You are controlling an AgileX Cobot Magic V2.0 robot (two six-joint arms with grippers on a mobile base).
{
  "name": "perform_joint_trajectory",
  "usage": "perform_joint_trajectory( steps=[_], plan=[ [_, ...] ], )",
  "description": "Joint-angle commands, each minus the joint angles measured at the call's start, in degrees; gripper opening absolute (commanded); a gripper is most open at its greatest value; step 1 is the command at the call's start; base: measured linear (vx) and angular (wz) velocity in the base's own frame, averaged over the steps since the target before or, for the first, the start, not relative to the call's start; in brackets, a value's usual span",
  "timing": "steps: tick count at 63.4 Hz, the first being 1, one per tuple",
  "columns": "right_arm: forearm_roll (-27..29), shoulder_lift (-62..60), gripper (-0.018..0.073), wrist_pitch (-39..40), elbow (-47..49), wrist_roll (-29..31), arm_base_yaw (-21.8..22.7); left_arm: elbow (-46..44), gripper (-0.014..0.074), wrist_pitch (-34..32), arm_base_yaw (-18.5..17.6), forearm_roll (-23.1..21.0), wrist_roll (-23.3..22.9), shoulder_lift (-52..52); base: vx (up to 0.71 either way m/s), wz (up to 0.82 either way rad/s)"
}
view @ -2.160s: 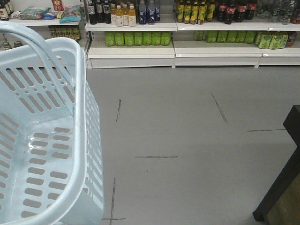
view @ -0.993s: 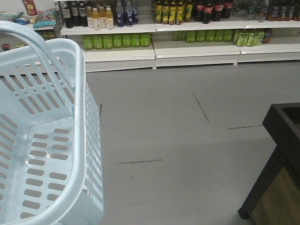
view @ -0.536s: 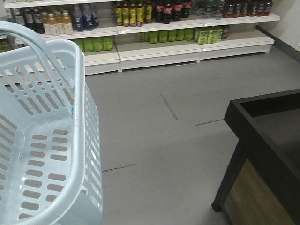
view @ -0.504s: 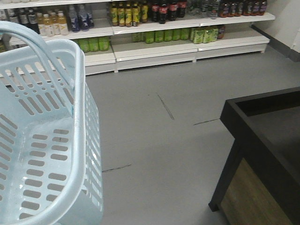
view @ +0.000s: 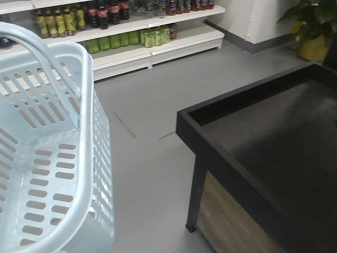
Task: Pick three apples into basket with both arms
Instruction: 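Turn the base toward the table with oranges and apples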
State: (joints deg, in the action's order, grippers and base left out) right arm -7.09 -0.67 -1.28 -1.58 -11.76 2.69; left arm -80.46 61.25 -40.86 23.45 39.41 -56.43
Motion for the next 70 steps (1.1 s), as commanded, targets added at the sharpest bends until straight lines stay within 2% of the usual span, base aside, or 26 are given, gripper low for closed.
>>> perform_joint_trajectory(
  steps=[1, 70],
  plan=[
    [-0.57, -0.75, -0.0009, 4.25, -0.83, 0.05, 0.0, -1.63, -0.0006, -4.68, -0.16, 1.37, -0.83, 0.97, 0.08, -0.59],
    [-0.57, -0.75, -0.0009, 4.33, -0.83, 0.05, 0.0, -1.63, -0.0006, -4.58, -0.16, 1.31, -0.83, 0.31, 0.12, -0.48]
  ],
)
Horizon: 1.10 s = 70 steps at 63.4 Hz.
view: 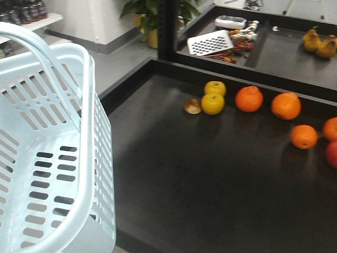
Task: Pick three apples into basket with both arms
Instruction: 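Turn the base toward the table with oranges and apples, then drive the base up to the fruit table holding the basket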
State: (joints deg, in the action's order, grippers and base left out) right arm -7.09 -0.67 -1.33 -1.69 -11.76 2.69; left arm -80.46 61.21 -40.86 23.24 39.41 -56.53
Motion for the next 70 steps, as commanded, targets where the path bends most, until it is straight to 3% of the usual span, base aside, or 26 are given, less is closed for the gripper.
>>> perform_joint_trajectory(
  steps=[1, 70],
  plan=[
    [-0.57, -0.75, -0.0009, 4.39, -0.72, 0.05, 0.0, -1.63, -0.0006, -4.54, -0.16, 1.52, -0.83, 0.41, 0.1, -0.45],
    [-0.57, -0.75, -0.0009, 4.39, -0.72, 0.05, 0.0, -1.63, -0.0006, -4.54, -0.16, 1.52, -0.83, 0.41, 0.04, -0.35]
  ],
)
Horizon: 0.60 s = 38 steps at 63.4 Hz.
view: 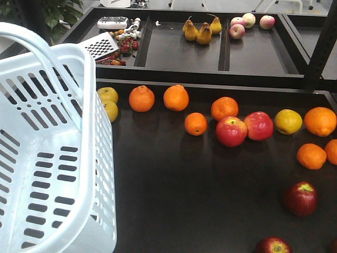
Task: Pick three apples into basket with both arms
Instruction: 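Drive the base up to the fruit table holding the basket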
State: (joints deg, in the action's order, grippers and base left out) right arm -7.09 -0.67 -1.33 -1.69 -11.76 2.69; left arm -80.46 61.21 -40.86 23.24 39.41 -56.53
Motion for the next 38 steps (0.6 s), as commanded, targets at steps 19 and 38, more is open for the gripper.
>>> perform_joint_trajectory(
  steps=[19, 38],
  plan=[
    [-0.57, -0.75, -0.0009, 4.39, -0.72, 0.05, 0.0, -1.63, -0.0006, -4.54, -0.16, 1.52, -0.83, 0.41, 0.0, 0.0],
    [-0.57, -0.75, -0.0009, 4.39, -0.72, 0.05, 0.0, -1.63, -0.0006, -4.54, -0.16, 1.52, -0.83, 0.41, 0.0, 0.0]
  ],
)
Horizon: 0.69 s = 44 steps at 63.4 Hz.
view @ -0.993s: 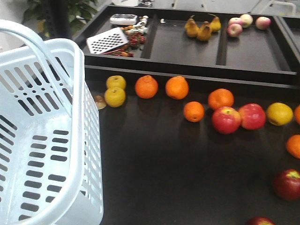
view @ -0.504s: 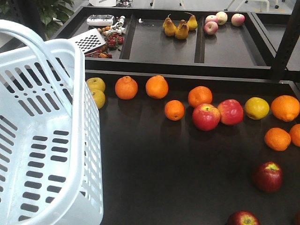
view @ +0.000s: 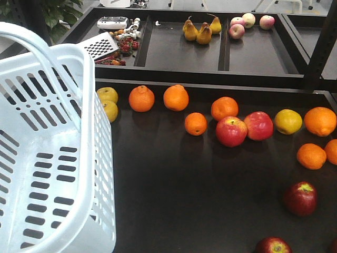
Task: Pick three apples into basket with both arms
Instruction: 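Drive the base up to the fruit table holding the basket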
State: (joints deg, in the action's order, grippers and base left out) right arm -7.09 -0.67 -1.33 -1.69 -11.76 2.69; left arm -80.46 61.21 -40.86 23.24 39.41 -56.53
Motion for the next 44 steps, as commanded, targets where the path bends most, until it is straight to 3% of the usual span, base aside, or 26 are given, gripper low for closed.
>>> perform_joint_trajectory(
  steps=[1, 44],
  plan=[
    [-0.57, -0.75, -0.0009, 4.39, -0.72, 0.05, 0.0, -1.63, -0.0006, -4.54, -0.16, 1.52, -0.83, 0.41, 0.0, 0.0],
    [-0.57, -0.75, -0.0009, 4.39, -0.72, 0.05, 0.0, -1.63, -0.0006, -4.54, -0.16, 1.52, -0.83, 0.35, 0.0, -0.03]
  ],
)
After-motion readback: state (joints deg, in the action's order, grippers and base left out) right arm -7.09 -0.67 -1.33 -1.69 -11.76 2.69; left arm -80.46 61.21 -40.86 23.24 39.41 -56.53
